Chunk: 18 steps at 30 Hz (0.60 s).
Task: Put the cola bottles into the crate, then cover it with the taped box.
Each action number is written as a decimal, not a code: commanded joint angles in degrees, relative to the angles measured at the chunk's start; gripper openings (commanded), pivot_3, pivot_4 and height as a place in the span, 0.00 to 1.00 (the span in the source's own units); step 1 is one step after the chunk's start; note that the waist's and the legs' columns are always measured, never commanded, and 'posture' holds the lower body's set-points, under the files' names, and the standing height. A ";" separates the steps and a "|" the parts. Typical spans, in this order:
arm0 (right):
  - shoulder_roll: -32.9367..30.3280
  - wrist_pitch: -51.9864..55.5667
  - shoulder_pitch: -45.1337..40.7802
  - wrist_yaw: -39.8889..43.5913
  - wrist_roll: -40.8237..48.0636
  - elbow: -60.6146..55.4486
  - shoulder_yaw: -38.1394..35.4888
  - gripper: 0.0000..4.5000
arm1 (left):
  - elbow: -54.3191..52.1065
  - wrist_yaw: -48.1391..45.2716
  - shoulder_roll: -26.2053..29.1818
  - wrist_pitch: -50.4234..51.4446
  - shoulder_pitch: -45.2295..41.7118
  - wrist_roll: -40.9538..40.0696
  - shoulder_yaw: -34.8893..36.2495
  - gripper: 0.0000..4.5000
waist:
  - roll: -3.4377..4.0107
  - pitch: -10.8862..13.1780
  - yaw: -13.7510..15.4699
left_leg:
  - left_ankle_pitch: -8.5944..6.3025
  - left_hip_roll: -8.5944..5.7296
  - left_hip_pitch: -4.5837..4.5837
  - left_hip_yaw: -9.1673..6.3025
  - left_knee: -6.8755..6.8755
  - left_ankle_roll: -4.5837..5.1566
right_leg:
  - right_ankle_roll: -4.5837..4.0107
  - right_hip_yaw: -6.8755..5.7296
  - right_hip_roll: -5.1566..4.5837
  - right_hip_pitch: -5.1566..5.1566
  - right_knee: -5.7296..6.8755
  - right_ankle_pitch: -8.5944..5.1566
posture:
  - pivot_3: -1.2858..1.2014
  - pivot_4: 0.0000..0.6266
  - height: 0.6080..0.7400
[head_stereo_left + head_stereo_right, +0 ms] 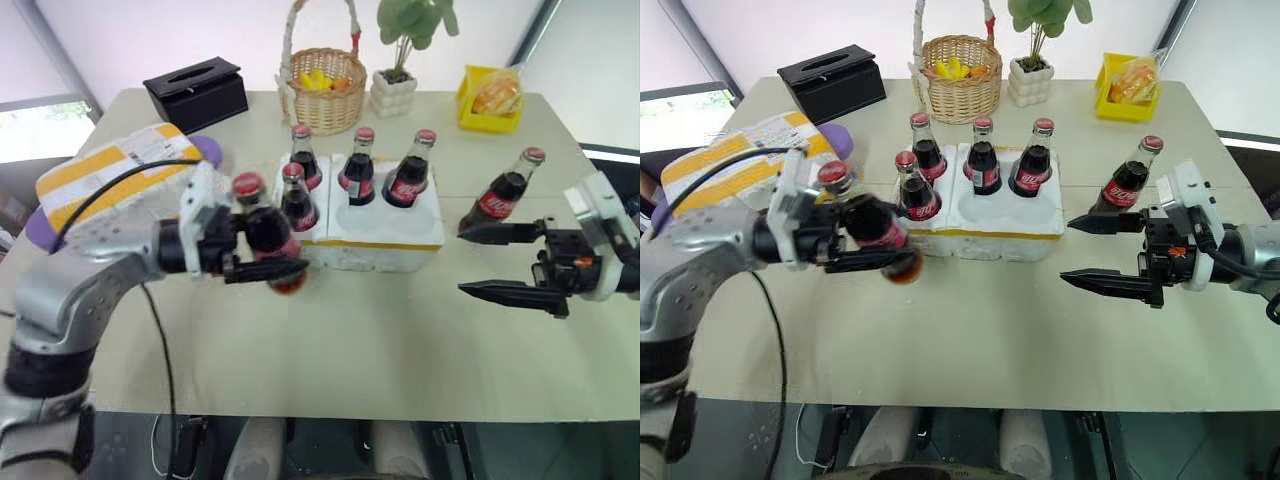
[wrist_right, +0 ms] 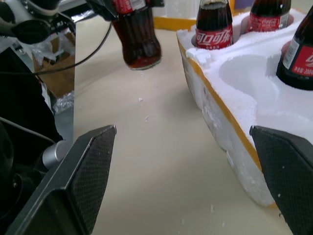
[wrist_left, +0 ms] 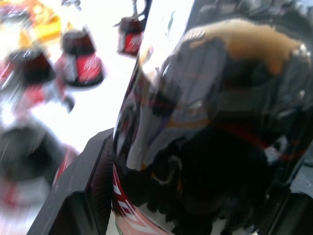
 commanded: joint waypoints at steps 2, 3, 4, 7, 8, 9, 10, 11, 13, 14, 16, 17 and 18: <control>0.89 -1.24 1.14 -0.16 0.95 -2.14 -2.11 1.00 | 5.65 0.86 -4.89 -2.07 -9.47 2.43 -2.85 0.63 | -0.05 0.03 0.17 | 0.00 0.01 -0.01 -0.04 -0.01 0.00 | 0.02 0.00 0.04 -0.02 0.02 0.01 | 0.52 0.24 1.00; 1.02 -1.31 1.51 -0.24 0.97 -2.29 -2.37 1.00 | 7.02 0.57 -5.60 -3.02 -10.75 3.88 -3.79 0.63 | -0.05 0.03 0.15 | 0.01 0.01 -0.02 -0.04 0.00 0.01 | 0.03 0.00 0.06 -0.02 0.02 0.01 | 0.52 0.24 1.00; 1.17 -1.38 1.86 -0.41 0.98 -2.46 -2.69 1.00 | 8.65 0.44 -6.43 -4.17 -12.12 5.54 -4.85 0.63 | -0.05 0.03 0.10 | 0.01 0.01 -0.02 -0.04 0.00 0.01 | 0.03 0.00 0.06 -0.02 0.01 0.02 | 0.52 0.24 1.00; 1.50 -1.45 2.91 -0.87 1.24 -2.97 -3.70 1.00 | 12.77 0.54 -9.14 -7.16 -15.51 9.99 -7.75 0.63 | -0.05 0.03 0.24 | 0.01 0.01 -0.01 -0.01 0.01 0.01 | 0.03 0.03 0.05 0.00 -0.01 0.02 | 0.52 0.24 1.00; 1.72 -1.52 3.19 -1.14 1.27 -3.20 -3.86 1.00 | 13.95 0.30 -10.20 -7.97 -16.77 11.13 -8.83 0.63 | -0.05 0.03 0.35 | 0.01 0.01 -0.01 -0.01 0.07 0.01 | 0.06 0.03 0.05 0.01 0.00 0.05 | 0.52 0.24 1.00; 1.89 -1.56 3.38 -1.33 1.27 -3.39 -3.93 1.00 | 14.78 0.04 -11.04 -8.39 -17.73 11.74 -9.56 0.63 | -0.05 0.03 0.41 | 0.01 0.01 -0.02 -0.02 0.14 0.01 | 0.09 0.03 0.06 0.05 0.00 0.07 | 0.52 0.24 1.00; 2.08 -1.63 3.51 -1.57 1.23 -3.60 -3.89 1.00 | 15.42 -0.28 -11.90 -8.26 -18.67 11.82 -10.06 0.63 | -0.05 0.03 0.38 | 0.00 0.01 -0.02 -0.03 0.24 0.00 | 0.04 0.03 0.06 0.09 0.02 0.07 | 0.52 0.24 1.00; 2.28 -1.68 3.62 -1.81 1.24 -3.75 -3.90 1.00 | 15.78 -0.46 -12.82 -7.54 -19.64 11.43 -10.37 0.63 | -0.05 0.03 0.28 | 0.00 0.01 -0.04 -0.03 0.40 0.00 | -0.04 0.03 0.06 0.13 0.00 0.09 | 0.52 0.24 1.00; 2.52 -1.71 3.76 -2.25 1.28 -4.01 -3.87 1.00 | 15.81 -1.37 -13.77 -6.02 -20.84 10.66 -10.55 0.63 | -0.05 0.03 0.15 | 0.00 0.01 -0.12 -0.03 0.66 0.00 | 0.19 0.03 0.06 0.16 0.00 0.10 | 0.52 0.24 1.00; 2.60 -1.74 3.86 -2.38 1.34 -4.06 -3.95 1.00 | 15.44 -1.98 -13.91 -5.57 -21.11 10.23 -10.44 0.63 | -0.05 0.03 0.05 | -0.01 0.02 -0.14 -0.01 0.74 -0.01 | 0.22 0.05 0.06 0.18 -0.06 0.16 | 0.52 0.24 1.00; 2.76 -1.81 4.02 -2.63 1.40 -4.12 -4.01 1.00 | 15.19 -2.32 -13.90 -5.12 -21.38 10.07 -10.19 0.63 | -0.05 0.03 0.03 | -0.01 0.02 -0.14 0.01 0.75 -0.01 | 0.23 0.08 0.06 0.19 -0.15 0.24 | 0.52 0.24 1.00; 2.92 -1.90 4.10 -2.81 1.36 -4.17 -3.97 1.00 | 15.20 -2.30 -13.80 -4.97 -21.43 10.17 -10.02 0.63 | -0.05 0.04 0.10 | -0.01 0.02 -0.14 0.01 0.74 -0.01 | 0.23 0.09 0.06 0.19 -0.15 0.24 | 0.52 0.24 1.00; 3.02 -1.96 4.15 -2.94 1.33 -4.20 -3.93 1.00 | 15.26 -2.25 -13.76 -4.87 -21.45 10.32 -9.89 0.63 | -0.05 0.04 0.17 | -0.01 0.02 -0.15 0.00 0.72 -0.01 | 0.23 0.09 0.06 0.17 -0.15 0.25 | 0.52 0.24 1.00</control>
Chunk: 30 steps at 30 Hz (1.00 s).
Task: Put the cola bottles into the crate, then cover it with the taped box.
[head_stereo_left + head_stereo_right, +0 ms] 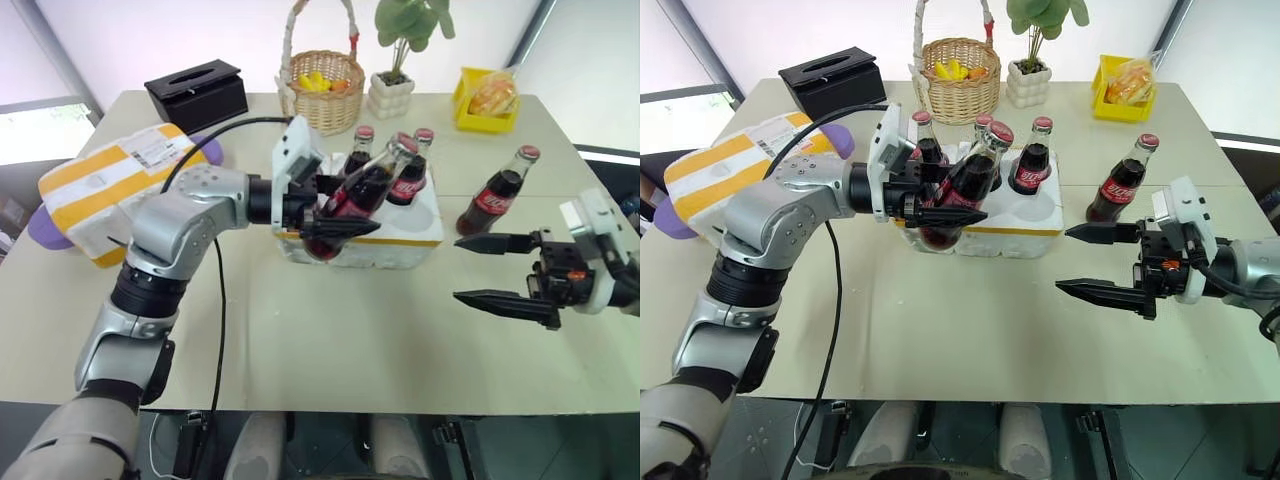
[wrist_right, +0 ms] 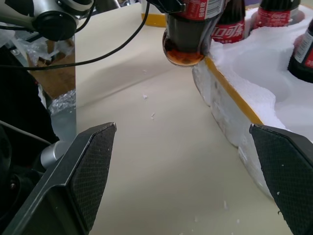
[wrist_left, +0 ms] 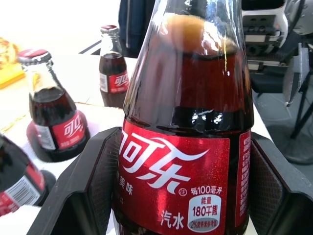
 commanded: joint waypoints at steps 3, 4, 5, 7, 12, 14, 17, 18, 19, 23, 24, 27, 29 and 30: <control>1.11 -1.57 -0.22 -0.94 0.96 -1.30 -1.81 1.00 | -1.97 0.05 0.74 -0.14 -2.26 -0.18 3.22 0.63 | 0.00 0.00 0.12 | 0.00 0.00 -0.04 -0.01 -0.05 0.01 | -0.20 0.00 0.00 -0.02 -0.03 0.13 | 0.52 0.24 1.00; 1.22 -1.65 -0.19 -1.01 0.89 -1.29 -1.75 1.00 | -2.01 0.15 0.91 -0.14 -2.09 -0.09 3.38 0.63 | 0.00 0.00 0.13 | 0.00 -0.01 -0.06 -0.01 -0.05 0.01 | -0.20 0.00 0.00 -0.03 -0.04 0.12 | 0.52 0.24 1.00; 1.29 -1.69 -0.22 -1.09 0.86 -1.28 -1.65 1.00 | -2.10 0.23 1.16 -0.08 -1.89 -0.13 3.65 0.63 | 0.00 0.00 0.13 | 0.00 -0.01 -0.08 -0.01 -0.05 0.01 | -0.19 0.01 0.00 -0.04 -0.04 0.13 | 0.52 0.24 1.00; 1.37 -1.87 -0.43 -1.15 0.68 -1.09 -1.35 1.00 | -2.74 0.56 1.76 0.77 -1.37 -1.00 4.76 0.63 | 0.00 0.00 0.12 | 0.00 -0.02 -0.09 -0.01 -0.02 0.01 | -0.19 0.01 0.00 -0.04 -0.04 0.13 | 0.52 0.24 1.00; 0.87 -2.13 -1.55 -0.74 0.48 0.08 -0.79 1.00 | -5.44 1.61 2.70 4.91 -0.25 -5.36 8.58 0.63 | 0.01 0.01 -0.23 | 0.00 0.01 -0.07 -0.01 -0.02 0.01 | -0.14 0.01 0.01 -0.07 -0.03 0.10 | 0.52 0.24 1.00; 0.71 -2.22 -1.86 -0.49 0.30 0.35 -0.55 1.00 | -5.94 3.04 2.09 6.56 -0.48 -6.92 9.91 0.63 | 0.01 0.01 -0.20 | 0.00 0.01 -0.08 -0.01 -0.05 0.02 | -0.15 0.01 0.02 -0.09 -0.03 0.11 | 0.52 0.24 1.00; 0.69 -2.15 -2.35 -0.32 0.19 0.66 -0.29 1.00 | -6.11 5.77 0.55 8.31 -1.22 -7.98 10.89 0.63 | 0.00 0.01 0.06 | 0.00 0.00 -0.11 -0.01 -0.04 0.02 | -0.17 0.01 0.02 -0.09 -0.04 0.13 | 0.52 0.24 1.00; 0.71 -2.16 -2.47 -0.26 0.18 0.69 -0.17 1.00 | -6.36 6.36 -0.17 8.90 -1.43 -8.55 11.08 0.63 | 0.00 0.01 0.14 | 0.00 -0.01 -0.14 -0.01 -0.04 0.02 | -0.17 0.01 0.02 -0.09 -0.06 0.13 | 0.52 0.24 1.00; 0.73 -2.19 -2.59 -0.23 0.13 0.72 -0.01 1.00 | -6.52 6.86 -0.82 9.34 -1.67 -9.11 11.19 0.63 | 0.00 0.01 0.22 | 0.00 -0.01 -0.16 -0.02 -0.03 0.02 | -0.16 0.01 0.02 -0.09 -0.06 0.13 | 0.52 0.24 1.00; 0.86 -2.23 -2.79 -0.16 0.07 0.59 0.48 1.00 | -5.74 9.59 -4.31 8.82 -2.84 -8.17 9.98 0.63 | -0.02 0.02 0.17 | 0.00 -0.04 -0.27 -0.04 0.02 0.02 | -0.02 0.01 0.01 -0.13 -0.10 0.21 | 0.52 0.24 1.00; 0.89 -2.23 -2.70 -0.17 0.11 0.46 0.48 1.00 | -5.44 10.26 -5.13 8.79 -3.01 -7.91 9.80 0.63 | -0.02 0.02 0.16 | 0.00 -0.04 -0.29 -0.04 0.02 0.02 | -0.01 0.01 0.01 -0.14 -0.11 0.22 | 0.52 0.24 1.00; 0.99 -2.18 -2.28 -0.36 0.24 -0.11 0.33 1.00 | -5.03 11.75 -7.59 8.80 -3.40 -7.52 8.95 0.63 | -0.02 0.02 0.11 | 0.00 -0.04 -0.28 -0.04 0.01 0.02 | 0.02 0.01 0.02 -0.16 -0.10 0.24 | 0.52 0.24 1.00; 1.02 -2.03 -1.99 -0.53 0.39 -0.54 0.17 1.00 | -4.68 12.73 -9.01 7.72 -3.58 -6.19 7.96 0.63 | -0.02 0.02 0.07 | 0.00 -0.04 -0.28 -0.04 0.01 0.02 | 0.03 0.01 0.02 -0.16 -0.10 0.24 | 0.52 0.24 1.00; 1.01 -1.97 -1.88 -0.60 0.46 -0.71 0.10 1.00 | -4.39 13.38 -9.56 7.40 -3.68 -5.55 7.74 0.63 | -0.02 0.02 0.07 | 0.00 -0.04 -0.28 -0.03 0.01 0.02 | 0.03 0.01 0.02 -0.16 -0.10 0.24 | 0.52 0.24 1.00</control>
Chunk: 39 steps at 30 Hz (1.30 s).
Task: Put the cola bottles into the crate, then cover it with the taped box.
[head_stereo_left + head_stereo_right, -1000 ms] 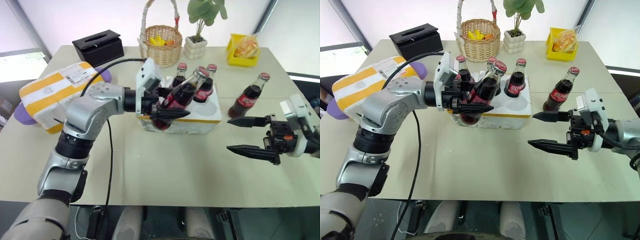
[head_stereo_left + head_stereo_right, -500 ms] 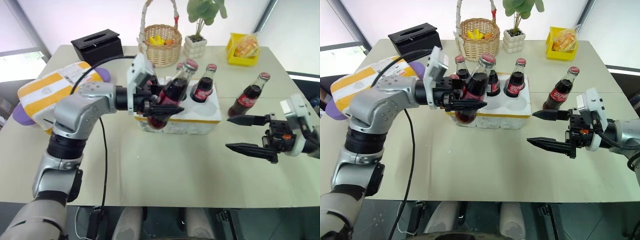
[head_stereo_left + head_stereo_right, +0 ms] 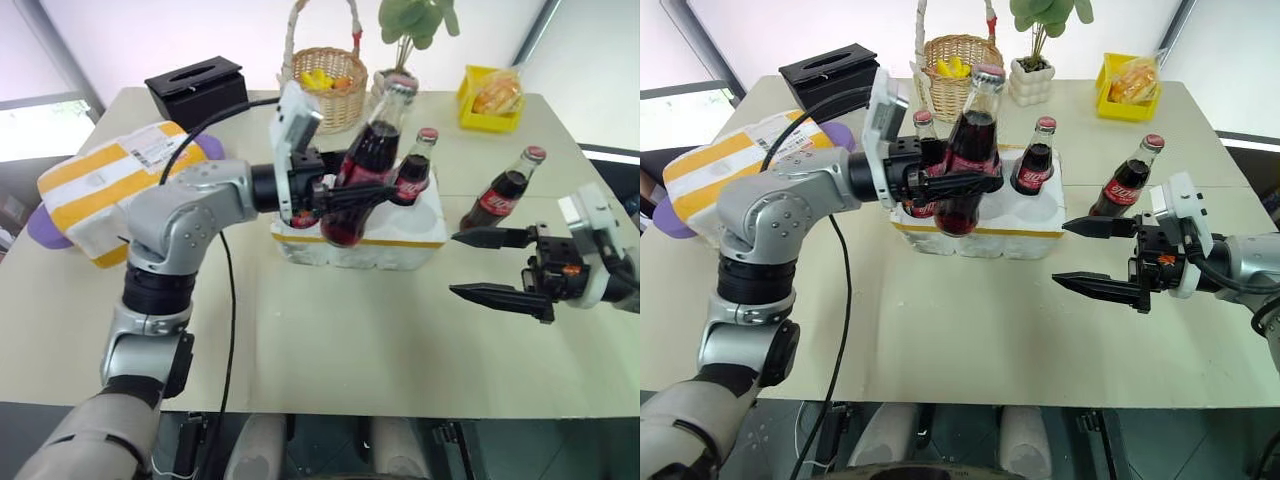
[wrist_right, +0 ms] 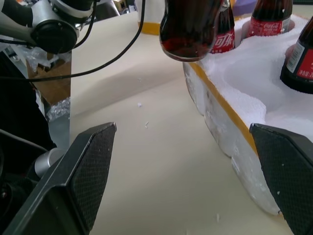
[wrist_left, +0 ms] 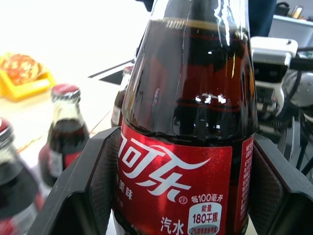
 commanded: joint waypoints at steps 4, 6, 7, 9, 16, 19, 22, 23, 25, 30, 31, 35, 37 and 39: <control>-0.51 -0.38 0.41 -0.29 0.96 -2.13 -1.82 1.00 | 1.25 6.79 -3.73 -4.54 -2.88 5.85 -0.72 0.63 | 0.00 0.00 0.08 | 0.00 0.00 0.01 0.00 0.01 0.00 | -0.01 0.00 0.00 0.00 0.01 0.00 | 0.52 0.24 1.00; -0.52 -0.33 0.61 -0.38 0.95 -2.24 -1.91 1.00 | 2.94 10.39 -5.46 -5.10 -3.27 8.34 -1.06 0.63 | 0.00 0.00 0.09 | 0.00 0.00 0.00 0.00 0.03 0.00 | -0.01 0.00 0.00 0.01 0.01 0.00 | 0.52 0.24 1.00; -0.50 -0.30 0.70 -0.44 0.96 -2.30 -1.93 1.00 | 3.49 11.73 -6.34 -5.51 -3.34 9.29 -1.14 0.63 | 0.00 0.00 0.09 | 0.00 0.00 0.00 0.00 0.03 0.00 | -0.01 0.00 0.00 0.01 0.01 0.00 | 0.52 0.24 1.00; -0.41 -0.32 0.78 -0.58 0.96 -2.36 -1.81 1.00 | 3.88 13.62 -8.16 -5.86 -3.31 10.24 -1.06 0.63 | 0.00 0.00 0.10 | 0.00 -0.01 -0.01 0.00 0.03 0.00 | 0.03 0.00 0.00 0.01 0.00 0.02 | 0.52 0.24 1.00; -0.03 -0.56 0.54 -1.05 0.77 -2.44 -0.90 1.00 | 3.54 17.37 -13.64 -5.00 -2.81 10.31 -0.65 0.63 | 0.00 0.00 0.15 | 0.00 -0.03 -0.26 -0.01 0.04 0.00 | 0.08 0.00 0.00 -0.20 -0.01 0.05 | 0.52 0.24 1.00; 0.07 -0.62 0.69 -1.20 0.79 -2.57 -0.87 1.00 | 3.71 19.53 -15.71 -4.82 -2.62 10.90 -0.81 0.63 | 0.00 0.00 0.07 | 0.00 -0.03 -0.26 -0.01 0.05 0.00 | 0.08 0.00 0.00 -0.20 0.00 0.05 | 0.52 0.24 1.00; 0.13 -0.44 0.87 -1.46 1.02 -2.82 -1.09 1.00 | 3.28 22.87 -17.00 -4.06 -2.45 12.27 -0.93 0.63 | 0.00 0.00 0.11 | 0.00 -0.03 -0.25 0.00 0.08 0.00 | 0.10 0.00 0.00 -0.20 0.00 0.07 | 0.52 0.24 1.00; 0.13 -0.35 1.08 -1.53 1.14 -2.95 -1.27 1.00 | 2.96 24.35 -17.12 -3.84 -2.27 13.25 -1.21 0.63 | 0.00 0.00 0.10 | 0.00 -0.03 -0.25 0.00 0.08 0.01 | 0.11 0.00 0.00 -0.20 0.00 0.07 | 0.52 0.24 1.00; 0.12 -0.31 1.49 -1.56 1.25 -3.14 -1.55 1.00 | 2.62 26.38 -17.07 -3.85 -1.98 15.31 -2.17 0.63 | 0.00 0.00 0.09 | 0.00 -0.03 -0.25 0.00 0.09 0.00 | 0.11 0.00 0.00 -0.19 0.00 0.07 | 0.52 0.24 1.00; 0.07 -0.18 1.61 -1.91 1.45 -3.15 -1.63 1.00 | 2.93 29.39 -17.36 -5.85 -0.76 21.01 -5.56 0.63 | 0.00 0.00 0.17 | 0.00 -0.04 -0.26 0.00 0.08 0.01 | 0.12 0.00 0.00 -0.20 0.00 0.08 | 0.52 0.24 1.00; 0.05 -0.15 1.59 -1.95 1.47 -3.13 -1.60 1.00 | 3.08 29.67 -17.45 -5.99 -0.50 21.77 -6.03 0.63 | 0.00 0.00 0.18 | 0.00 -0.04 -0.28 0.00 0.08 0.01 | 0.11 0.00 0.00 -0.20 -0.01 0.08 | 0.52 0.24 1.00; -0.32 -0.12 1.51 -1.67 1.64 -3.15 -1.98 1.00 | 3.81 31.30 -19.01 -6.77 0.44 23.16 -5.74 0.63 | 0.00 0.00 0.21 | 0.00 -0.05 -0.29 0.00 0.09 0.01 | 0.12 0.00 0.00 -0.20 -0.02 0.08 | 0.52 0.24 1.00; -0.47 -0.09 1.20 -1.77 1.85 -3.16 -2.38 1.00 | 4.49 31.48 -19.49 -8.23 0.80 24.04 -5.69 0.63 | 0.00 0.00 0.10 | 0.00 -0.05 -0.29 -0.01 0.09 0.01 | 0.11 0.00 0.00 -0.21 -0.01 0.08 | 0.52 0.24 1.00; -0.40 -0.15 0.61 -2.37 1.88 -2.99 -2.55 1.00 | 4.95 31.36 -19.66 -9.22 1.19 24.63 -5.73 0.63 | 0.00 0.00 0.09 | 0.01 -0.04 -0.29 0.00 0.09 0.01 | 0.11 0.00 0.00 -0.22 -0.01 0.08 | 0.52 0.24 1.00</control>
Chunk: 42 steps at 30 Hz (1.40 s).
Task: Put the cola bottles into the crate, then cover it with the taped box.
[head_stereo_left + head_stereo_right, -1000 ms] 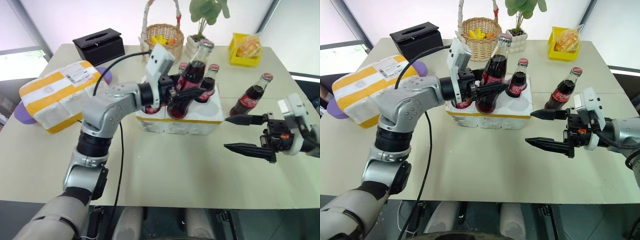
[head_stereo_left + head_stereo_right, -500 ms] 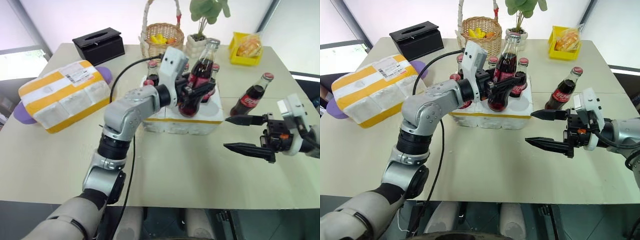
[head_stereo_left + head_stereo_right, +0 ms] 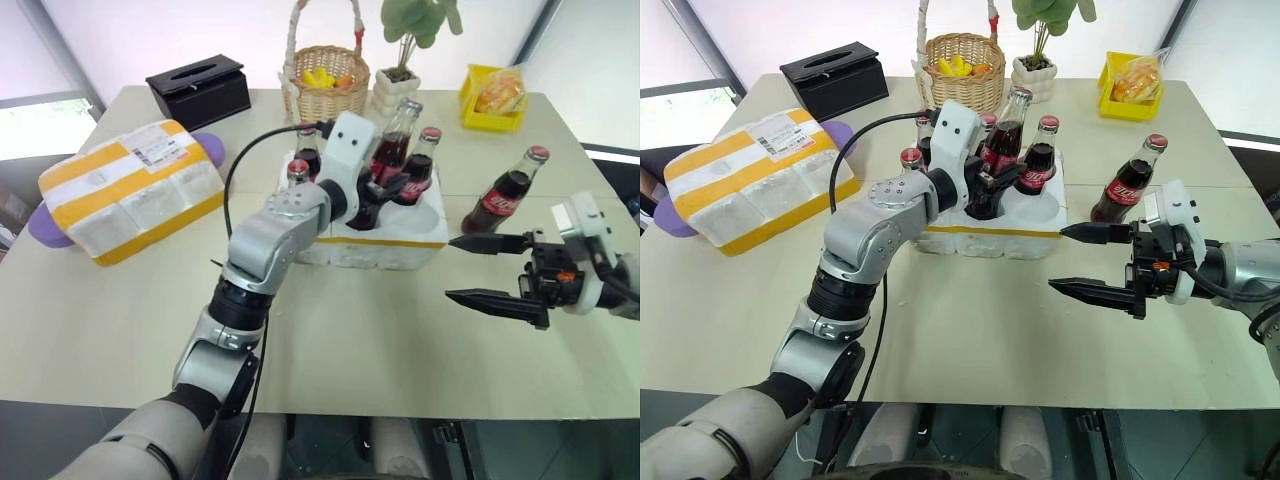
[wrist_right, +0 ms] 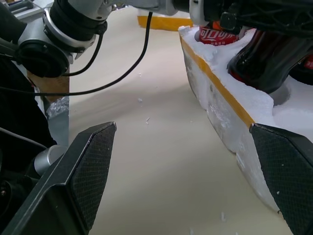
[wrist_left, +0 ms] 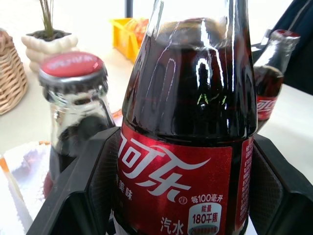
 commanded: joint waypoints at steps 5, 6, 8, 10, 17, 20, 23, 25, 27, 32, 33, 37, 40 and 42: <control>-0.79 -1.12 -2.16 -1.50 -0.32 0.66 -2.00 1.00 | -2.72 0.56 -1.06 -7.73 1.98 1.83 1.81 0.63 | 0.00 0.00 0.03 | 0.00 0.00 0.01 0.00 0.01 0.00 | 0.00 0.00 0.00 0.01 0.00 0.00 | 0.52 0.24 1.00; -0.85 -1.27 -2.16 -1.36 -0.55 0.82 -1.91 1.00 | -2.95 0.49 -1.07 -8.24 2.53 1.85 1.91 0.63 | 0.00 0.00 0.05 | 0.00 0.00 0.01 0.00 0.00 0.00 | 0.00 0.00 0.00 0.01 0.00 0.00 | 0.52 0.24 1.00; -0.91 -1.54 -2.51 -1.20 -0.97 1.35 -1.69 1.00 | -3.40 0.36 -1.00 -8.75 3.68 1.99 1.69 0.63 | 0.00 0.00 0.00 | 0.00 0.00 0.01 0.00 0.00 0.00 | 0.00 0.00 0.00 0.00 0.01 0.00 | 0.52 0.24 1.00; -1.04 -1.73 -3.31 -1.10 -1.36 2.24 -1.33 1.00 | -4.14 0.33 -0.80 -8.67 4.86 2.19 1.20 0.63 | 0.00 0.00 -0.03 | 0.00 0.00 0.02 0.00 0.01 0.00 | -0.01 0.00 0.00 0.00 0.01 0.01 | 0.52 0.24 1.00; -0.96 -2.81 -5.76 -0.45 -3.87 5.11 0.66 1.00 | -7.40 0.98 -0.73 -6.81 7.20 2.28 1.03 0.63 | 0.01 -0.01 -0.08 | 0.00 0.01 0.05 0.01 0.02 0.00 | -0.02 0.01 0.00 0.01 0.03 0.02 | 0.52 0.24 1.00; -0.68 -3.11 -6.47 -0.32 -4.42 5.78 1.36 1.00 | -8.24 1.35 -0.88 -6.13 7.77 2.25 1.10 0.63 | 0.01 -0.01 -0.08 | 0.00 0.01 0.04 0.02 0.02 0.00 | -0.02 0.01 0.00 0.00 0.03 0.02 | 0.52 0.24 1.00; -0.58 -3.53 -7.46 -0.06 -4.95 6.70 2.36 1.00 | -10.20 1.64 -0.63 -5.02 8.81 2.02 0.91 0.96 | 0.02 -0.01 -0.09 | 0.00 0.01 0.05 0.02 0.01 0.00 | -0.01 0.02 0.00 0.00 0.03 0.02 | 0.52 0.24 1.00; -0.54 -3.63 -8.43 0.14 -5.31 7.42 3.07 1.00 | -11.58 1.70 -0.28 -4.13 9.53 1.99 0.69 1.00 | 0.02 -0.02 -0.01 | 0.00 0.01 0.07 0.01 0.01 0.00 | -0.01 0.02 0.01 0.01 0.05 0.02 | 0.52 0.24 1.00; -0.49 -3.67 -9.19 0.23 -5.57 7.95 3.62 1.00 | -12.42 1.79 -0.03 -3.37 9.95 2.08 0.67 1.00 | 0.02 -0.02 -0.01 | 0.00 0.01 0.10 0.02 0.05 0.00 | -0.01 0.02 0.01 0.07 0.06 0.03 | 0.52 0.24 1.00; -0.38 -3.78 -9.86 0.52 -5.99 8.34 4.18 1.00 | -13.80 1.79 0.56 -1.89 10.29 1.80 1.16 1.00 | 0.03 -0.02 0.00 | 0.00 0.01 0.24 0.02 0.07 0.00 | -0.03 0.03 0.01 0.21 0.06 0.02 | 0.52 0.24 1.00; -0.35 -3.77 -9.89 0.53 -6.07 8.40 4.21 1.00 | -14.06 1.64 0.63 -1.58 9.91 1.58 1.34 1.00 | 0.03 -0.02 -0.01 | 0.00 0.01 0.24 0.02 0.08 0.00 | -0.05 0.03 0.01 0.21 0.06 0.01 | 0.52 0.24 1.00; -0.22 -3.76 -9.80 0.46 -6.26 8.42 4.41 1.00 | -15.24 0.66 1.47 0.32 7.50 0.54 1.86 1.00 | 0.03 -0.02 0.00 | 0.00 0.01 0.24 0.02 0.07 0.00 | -0.02 0.03 0.01 0.21 0.06 0.03 | 0.52 0.24 1.00; -0.19 -3.65 -10.30 0.48 -6.28 8.56 4.89 1.00 | -16.65 -0.74 3.03 2.41 4.89 -0.49 2.34 1.00 | 0.03 -0.02 -0.02 | 0.00 0.01 0.24 0.02 0.07 0.00 | -0.02 0.03 0.01 0.21 0.05 0.03 | 0.52 0.24 1.00; -0.27 -3.67 -10.72 0.58 -6.35 8.73 5.22 1.00 | -17.47 -1.16 3.84 4.01 3.48 -1.26 2.83 1.00 | 0.03 -0.02 -0.02 | 0.00 0.01 0.24 0.02 0.07 0.00 | -0.02 0.03 0.01 0.21 0.05 0.02 | 0.52 0.24 1.00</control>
